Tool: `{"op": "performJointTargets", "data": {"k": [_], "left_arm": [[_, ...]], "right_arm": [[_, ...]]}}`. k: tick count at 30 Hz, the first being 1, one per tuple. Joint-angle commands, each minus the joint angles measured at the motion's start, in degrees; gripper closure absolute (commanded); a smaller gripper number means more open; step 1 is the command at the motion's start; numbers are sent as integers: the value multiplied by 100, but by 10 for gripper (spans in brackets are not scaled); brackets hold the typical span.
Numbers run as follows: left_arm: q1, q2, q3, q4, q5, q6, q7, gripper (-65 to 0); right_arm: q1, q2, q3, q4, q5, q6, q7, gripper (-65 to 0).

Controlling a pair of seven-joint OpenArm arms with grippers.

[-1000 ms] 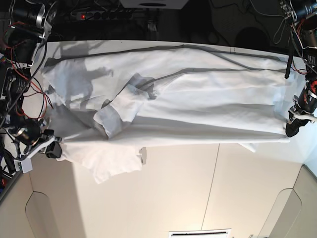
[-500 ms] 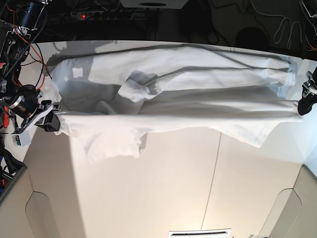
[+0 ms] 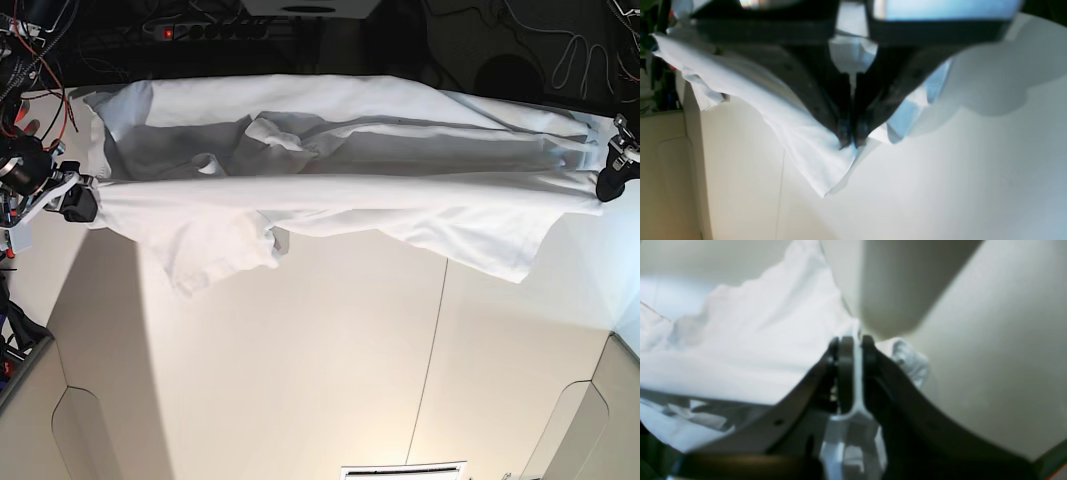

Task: Layout the t-shirt on the table in an organized manner, then fold the t-shirt properly
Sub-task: 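Fold the shirt side over the body with both grippers, then release the shirt with the right gripper and raise it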

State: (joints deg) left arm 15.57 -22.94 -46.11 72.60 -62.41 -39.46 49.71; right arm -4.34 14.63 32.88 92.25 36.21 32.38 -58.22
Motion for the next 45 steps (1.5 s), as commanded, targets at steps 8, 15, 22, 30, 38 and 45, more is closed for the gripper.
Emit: {"op": "performJointTargets", "data": {"k": [8, 15, 22, 30, 38, 45], "left_arm": [[-20, -42, -57, 94, -125, -54, -258, -105], [-20, -42, -57, 94, -125, -54, -278, -207], [-17, -39, -57, 94, -170, -54, -321, -207], [-20, -35, -57, 94, -264, -54, -321, -207], [-66, 55, -35, 94, -341, -54, -319, -207], [-144, 55, -35, 94, -317, -54, -319, -207]], "right_arm": [[52, 122, 52, 107, 46, -13, 116, 0], [50, 125, 55, 109, 164, -20, 118, -164], [98, 122, 52, 352, 503, -20, 120, -163], [177, 120, 52, 1008, 356, -22, 487, -133], [997, 44, -212, 767, -713, -50, 1224, -161], [1864, 44, -1434, -1517, -1287, -376, 1871, -270]]}}
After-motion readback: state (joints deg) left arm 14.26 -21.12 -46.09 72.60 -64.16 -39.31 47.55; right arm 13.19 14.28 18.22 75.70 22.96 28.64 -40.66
